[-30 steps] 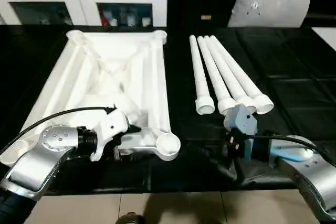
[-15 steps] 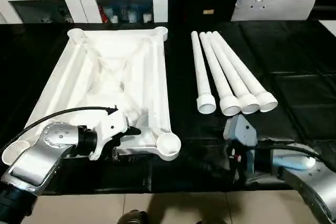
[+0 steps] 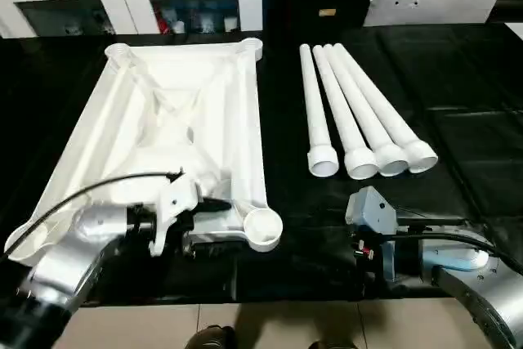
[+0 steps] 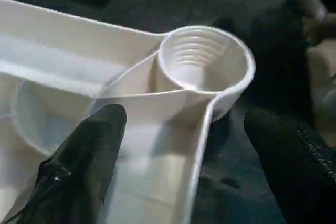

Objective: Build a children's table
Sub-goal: Move table base

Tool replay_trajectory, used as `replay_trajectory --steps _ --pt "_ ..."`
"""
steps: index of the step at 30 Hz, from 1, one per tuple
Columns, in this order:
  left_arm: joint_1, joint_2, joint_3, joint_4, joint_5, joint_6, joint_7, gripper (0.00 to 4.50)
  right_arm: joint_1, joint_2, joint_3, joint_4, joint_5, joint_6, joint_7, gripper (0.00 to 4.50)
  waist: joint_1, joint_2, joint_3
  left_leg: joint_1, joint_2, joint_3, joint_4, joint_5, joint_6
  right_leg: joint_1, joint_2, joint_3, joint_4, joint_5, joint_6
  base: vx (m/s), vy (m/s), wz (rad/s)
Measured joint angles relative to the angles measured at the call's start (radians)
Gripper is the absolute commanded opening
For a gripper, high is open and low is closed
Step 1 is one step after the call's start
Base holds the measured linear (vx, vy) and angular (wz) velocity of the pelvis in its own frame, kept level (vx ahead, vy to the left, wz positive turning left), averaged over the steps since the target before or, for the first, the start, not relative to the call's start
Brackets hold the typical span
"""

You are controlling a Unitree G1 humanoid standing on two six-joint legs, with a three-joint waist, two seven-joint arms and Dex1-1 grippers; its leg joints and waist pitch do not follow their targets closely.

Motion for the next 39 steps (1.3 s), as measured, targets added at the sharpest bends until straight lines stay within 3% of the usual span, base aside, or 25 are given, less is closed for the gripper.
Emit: replay_trajectory --steps 8,22,39 --pt "0.021 -0.034 0.048 0.023 -0.065 -0.027 0.0 3.92 0.0 0.016 0.004 0.001 -0.001 -0.005 -0.003 4.5 0.002 0.0 0.0 0.0 0.0 0.002 0.0 0.0 0.0 0.0 -0.001 0.001 0.0 0.0 0.0 0.0 0.0 0.0" --pt "-0.051 0.067 -0.033 0.111 0.106 -0.173 -0.016 3.92 -0.01 0.023 0.033 0.013 -0.03 -0.042 0.003 4.5 0.002 -0.002 -0.001 0.0 0.001 0.003 0.0 0.003 0.002 0.0 -0.001 0.0 0.001 0.001 0.0 0.0 0.0 0.0" --pt "-0.092 0.085 -0.076 0.157 0.137 -0.238 -0.043 3.92 -0.011 0.024 0.059 0.048 -0.057 -0.073 0.018 4.5 0.023 -0.008 -0.009 0.0 0.001 0.004 0.002 0.006 0.008 0.001 -0.001 0.0 0.003 0.001 0.0 0.0 0.0 0.0"
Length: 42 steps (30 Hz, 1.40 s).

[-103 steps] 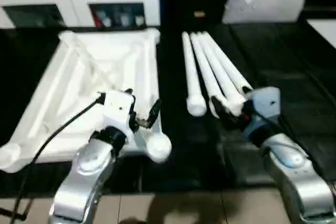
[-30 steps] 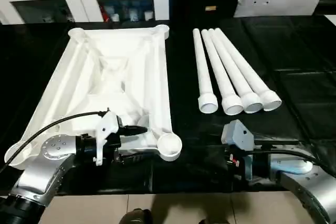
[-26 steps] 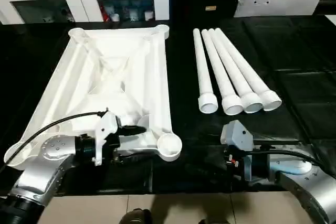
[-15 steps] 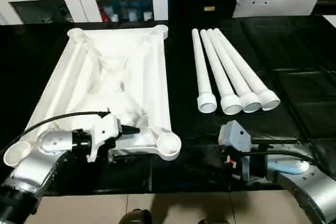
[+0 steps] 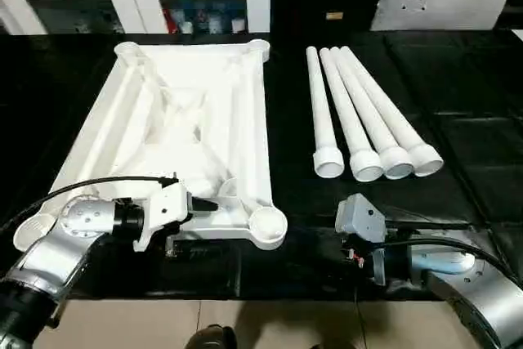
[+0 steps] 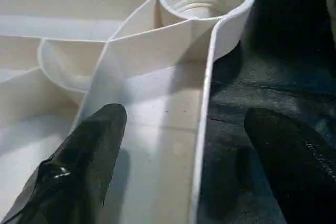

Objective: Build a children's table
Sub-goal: Move table base

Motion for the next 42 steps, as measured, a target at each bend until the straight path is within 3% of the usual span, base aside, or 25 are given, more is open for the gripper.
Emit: replay_trajectory --steps 5,11,17,26,30,35,37,42 --pt "0.0 0.0 -0.002 0.009 0.026 0.001 0.0 3.92 0.0 0.013 0.019 0.011 -0.019 -0.011 -0.008 4.5 0.0 0.002 -0.01 0.0 0.0 0.0 0.001 0.0 0.0 0.0 0.0 0.0 0.001 0.0 0.0 0.0 0.0 0.0" --pt "0.007 -0.016 -0.003 -0.04 0.02 0.106 0.005 3.92 -0.002 0.033 0.017 0.032 -0.028 -0.017 -0.04 4.5 -0.001 0.01 -0.019 0.001 0.0 0.0 0.001 0.0 -0.002 0.0 0.0 0.0 0.002 0.002 -0.002 0.0 0.0 0.0" --pt "0.001 -0.122 0.016 -0.067 0.046 0.232 0.169 3.92 -0.015 0.052 0.015 0.039 -0.047 -0.026 -0.07 4.5 0.002 0.015 -0.022 0.001 0.0 0.001 0.001 0.004 -0.003 0.001 -0.002 -0.001 0.005 0.005 -0.004 0.0 0.0 0.0" --pt "0.021 -0.196 0.047 -0.124 0.073 0.341 0.324 3.92 -0.015 0.057 -0.005 0.038 -0.053 -0.032 -0.088 4.5 -0.003 0.014 -0.021 0.002 0.002 0.001 0.001 0.007 -0.007 -0.001 -0.001 -0.002 0.01 0.005 -0.003 0.0 0.0 0.0" --pt "0.034 -0.26 0.119 -0.184 0.017 0.481 0.421 3.92 -0.015 0.068 -0.017 0.039 -0.053 -0.033 -0.109 4.5 -0.004 0.014 -0.02 0.001 0.002 0.001 0.001 0.007 -0.007 -0.002 -0.001 -0.002 0.01 0.005 -0.003 0.0 0.0 0.0" --pt "0.054 -0.288 0.184 -0.308 -0.077 0.42 0.42 3.92 -0.008 0.081 -0.05 0.038 -0.035 -0.032 -0.118 4.5 -0.003 0.013 -0.02 0.001 0.003 0.002 0.0 0.007 -0.007 -0.001 0.0 -0.002 0.005 0.005 -0.003 0.0 0.0 0.0" --pt "0.089 -0.32 0.187 -0.332 -0.087 0.395 0.426 4.18 0.005 0.087 -0.068 0.038 -0.016 -0.03 -0.122 4.5 -0.003 0.012 -0.02 -0.001 0.003 0.002 -0.002 0.007 -0.006 -0.001 0.0 -0.002 0.001 0.005 -0.003 0.0 0.0 0.0" --pt "0.117 -0.394 0.223 -0.351 -0.092 0.311 0.499 4.18 0.014 0.109 -0.087 0.031 0.012 -0.024 -0.136 4.5 -0.002 0.002 -0.018 -0.002 0.004 0.002 -0.003 0.007 -0.006 -0.001 0.0 -0.004 -0.001 0.005 -0.003 0.0 0.0 0.0"
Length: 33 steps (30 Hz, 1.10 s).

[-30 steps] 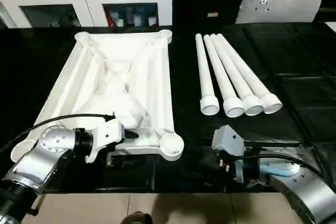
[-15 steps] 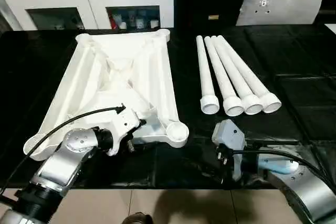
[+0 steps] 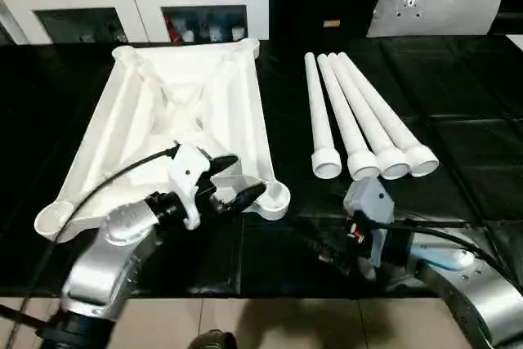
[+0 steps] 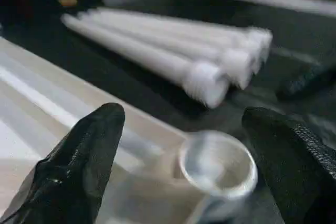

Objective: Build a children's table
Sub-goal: Move table base

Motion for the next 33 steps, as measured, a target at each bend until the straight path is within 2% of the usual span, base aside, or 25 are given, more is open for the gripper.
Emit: replay_trajectory --steps 3,7,10,14,18,22,24,25,26,28,32,33 --pt "0.014 0.0 -0.002 -0.009 0.079 -0.048 0.08 4.18 0.009 0.022 0.004 0.0 0.0 0.002 -0.019 4.5 -0.001 -0.004 0.0 0.0 0.0 0.0 -0.001 0.0 0.0 0.0 0.0 0.0 0.0 0.0 0.0 0.0 0.0 0.0" --pt "0.047 -0.029 0.023 0.004 0.138 -0.03 0.201 4.18 0.021 0.059 0.003 0.0 -0.002 0.003 -0.061 4.5 -0.003 -0.009 0.002 0.0 0.0 0.0 -0.001 0.0 0.0 0.0 0.0 0.0 -0.001 0.0 0.001 0.0 0.0 0.0" --pt "0.084 -0.098 0.055 -0.014 0.137 0.001 0.281 4.18 0.02 0.118 -0.01 0.01 -0.016 -0.017 -0.124 4.5 -0.003 -0.015 0.005 0.0 0.0 0.0 -0.001 0.0 0.0 0.0 0.0 0.001 -0.001 0.0 0.001 0.0 0.0 0.0" --pt "0.097 -0.123 0.066 -0.028 0.135 0.012 0.321 4.18 0.02 0.14 -0.018 0.011 -0.018 -0.03 -0.154 4.5 0.001 -0.019 0.008 0.0 0.0 0.0 -0.001 0.0 0.0 0.0 0.0 0.001 -0.002 0.0 0.001 0.0 0.0 0.0" --pt "0.117 -0.131 0.038 -0.051 0.129 0.011 0.32 4.18 0.02 0.153 -0.019 0.011 -0.016 -0.031 -0.158 4.5 0.001 -0.02 0.008 0.0 0.0 0.001 -0.003 0.0 0.0 0.0 0.0 0.001 -0.004 0.001 0.004 0.0 0.0 0.0" --pt "0.12 -0.14 0.023 -0.082 0.107 0.012 0.281 4.18 0.02 0.197 -0.048 0.01 0.021 -0.028 -0.18 4.5 -0.001 -0.021 0.009 0.0 0.0 0.001 -0.003 0.0 -0.001 -0.001 0.0 0.001 -0.004 0.001 0.006 0.0 0.0 0.0" --pt "0.12 -0.14 0.023 -0.088 0.107 0.012 0.279 4.49 0.02 0.191 -0.048 0.01 0.023 -0.028 -0.177 4.22 -0.002 -0.021 0.009 0.0 0.0 0.001 -0.003 0.0 -0.001 -0.001 0.0 0.001 -0.004 0.001 0.006 0.0 0.0 0.0" --pt "0.121 -0.14 0.023 -0.088 0.107 0.012 0.28 4.49 0.02 0.187 -0.048 0.009 0.023 -0.028 -0.177 4.22 -0.002 -0.021 0.009 0.0 0.0 0.001 -0.003 0.0 -0.001 -0.001 0.0 0.001 -0.004 0.001 0.006 0.0 0.0 0.0" --pt "0.122 -0.14 0.023 -0.088 0.107 0.012 0.281 4.14 0.02 0.184 -0.048 0.009 0.023 -0.027 -0.176 4.13 -0.002 -0.021 0.009 0.0 0.0 0.001 -0.003 0.0 -0.001 -0.001 0.0 0.001 -0.004 0.001 0.006 0.0 0.0 0.0" --pt "0.126 -0.14 0.023 -0.088 0.107 0.012 0.282 3.79 0.02 0.183 -0.048 0.009 0.023 -0.027 -0.172 3.93 -0.002 -0.021 0.009 0.0 0.0 0.001 -0.004 0.0 -0.001 -0.001 0.0 0.001 -0.005 0.001 0.007 0.0 0.0 0.0" --pt "0.128 -0.14 0.023 -0.089 0.106 0.014 0.277 3.79 0.02 0.183 -0.047 0.008 0.023 -0.025 -0.168 3.69 -0.001 -0.021 0.009 0.0 0.0 0.001 -0.004 0.0 -0.001 -0.001 0.0 0.001 -0.005 0.001 0.007 0.0 0.0 0.0" --pt "0.128 -0.14 0.023 -0.089 0.105 0.016 0.276 3.79 0.02 0.183 -0.047 0.008 0.023 -0.025 -0.168 3.49 -0.001 -0.021 0.009 0.0 0.0 0.001 -0.004 0.0 -0.001 -0.001 0.0 0.001 -0.005 0.001 0.007 0.0 0.0 0.0"
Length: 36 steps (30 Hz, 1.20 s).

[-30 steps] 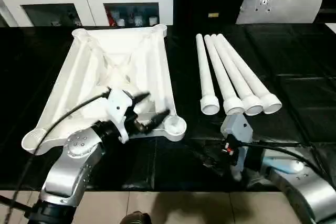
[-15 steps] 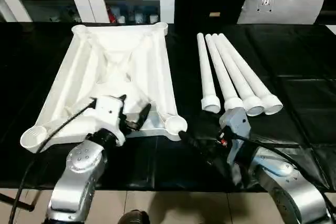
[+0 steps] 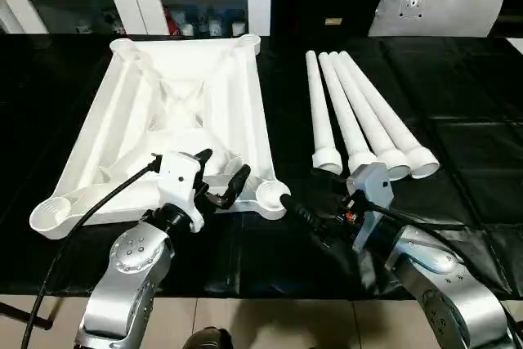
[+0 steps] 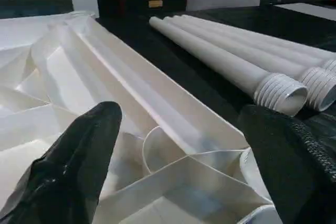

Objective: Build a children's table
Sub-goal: Move table base

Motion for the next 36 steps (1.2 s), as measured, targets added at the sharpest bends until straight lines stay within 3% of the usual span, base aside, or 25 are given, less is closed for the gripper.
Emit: replay_trajectory --steps 11,12,14,16,19,23,27,29,33,36 --pt "0.001 0.005 0.0 0.0 0.001 0.0 -0.001 3.79 0.0 -0.002 0.0 0.0 -0.007 -0.001 -0.005 2.84 0.0 0.0 0.0 0.0 0.0 0.0 0.0 0.0 0.0 0.0 0.0 0.0 0.0 0.0 0.0 0.0 0.0 0.0" --pt "0.001 0.016 -0.004 0.0 0.003 -0.001 -0.011 4.14 0.0 -0.002 0.0 0.0 -0.016 -0.001 -0.012 2.78 0.0 0.0 0.0 0.0 0.0 0.0 0.0 0.0 0.0 0.0 0.0 0.0 0.0 0.0 0.0 0.0 0.0 0.0" --pt "0.007 0.04 -0.013 0.0 0.002 -0.001 -0.04 4.49 0.0 -0.005 0.0 0.0 -0.022 -0.002 -0.016 3.08 0.0 0.0 0.0 0.0 0.0 0.0 0.0 0.0 0.0 0.0 0.0 0.0 0.0 0.0 0.0 0.0 0.0 0.0" --pt "0.036 0.121 -0.044 -0.024 -0.025 0.001 -0.155 4.49 0.0 -0.01 0.001 0.0 -0.019 -0.003 -0.007 3.15 -0.001 -0.002 0.0 0.001 0.0 0.001 -0.003 0.0 0.0 -0.001 0.0 0.0 -0.001 0.0 0.001 0.0 0.0 0.0" --pt "0.069 0.176 -0.051 -0.064 -0.109 0.023 -0.298 4.49 0.001 -0.021 0.002 0.0 -0.009 -0.002 0.015 3.52 -0.001 -0.002 0.0 0.0 0.0 0.001 -0.004 0.0 0.0 -0.001 0.0 0.001 -0.002 0.0 0.001 0.0 0.0 0.0" --pt "0.09 0.272 -0.061 -0.115 -0.226 0.108 -0.451 4.49 0.001 -0.031 0.009 0.0 -0.009 -0.003 0.031 3.83 0.002 -0.001 -0.001 0.001 0.0 0.002 -0.005 0.001 -0.001 -0.001 0.0 0.001 -0.001 0.0 0.001 0.0 0.0 0.0" --pt "0.121 0.381 -0.062 -0.13 -0.338 0.268 -0.579 4.49 0.013 -0.058 0.01 -0.001 -0.01 -0.004 0.045 4.14 0.001 0.0 -0.001 0.002 0.0 0.003 -0.005 0.001 -0.002 -0.002 0.0 0.002 0.0 0.0 0.001 0.0 0.0 0.0" --pt "0.12 0.364 -0.049 -0.142 -0.384 0.297 -0.59 4.49 0.014 -0.058 0.01 -0.001 -0.01 -0.005 0.045 4.36 0.002 0.0 -0.002 0.002 0.0 0.004 -0.005 0.001 -0.002 -0.001 0.0 0.002 0.0 0.0 0.0 0.0 0.0 0.0" --pt "0.075 0.158 0.061 -0.143 -0.595 0.328 -0.457 4.5 0.016 -0.052 0.007 -0.001 -0.01 -0.009 0.044 4.49 0.002 -0.001 -0.003 0.004 0.001 0.006 -0.004 0.001 -0.002 0.0 -0.001 0.003 0.002 0.001 -0.001 0.0 0.0 0.0" --pt "0.051 0.065 0.12 -0.131 -0.659 0.3 -0.339 4.5 0.018 -0.051 0.004 -0.001 -0.01 -0.011 0.043 4.49 -0.002 0.0 -0.003 0.004 0.001 0.006 -0.004 0.001 -0.002 0.0 0.0 0.003 0.002 0.001 -0.001 0.0 0.0 0.0"
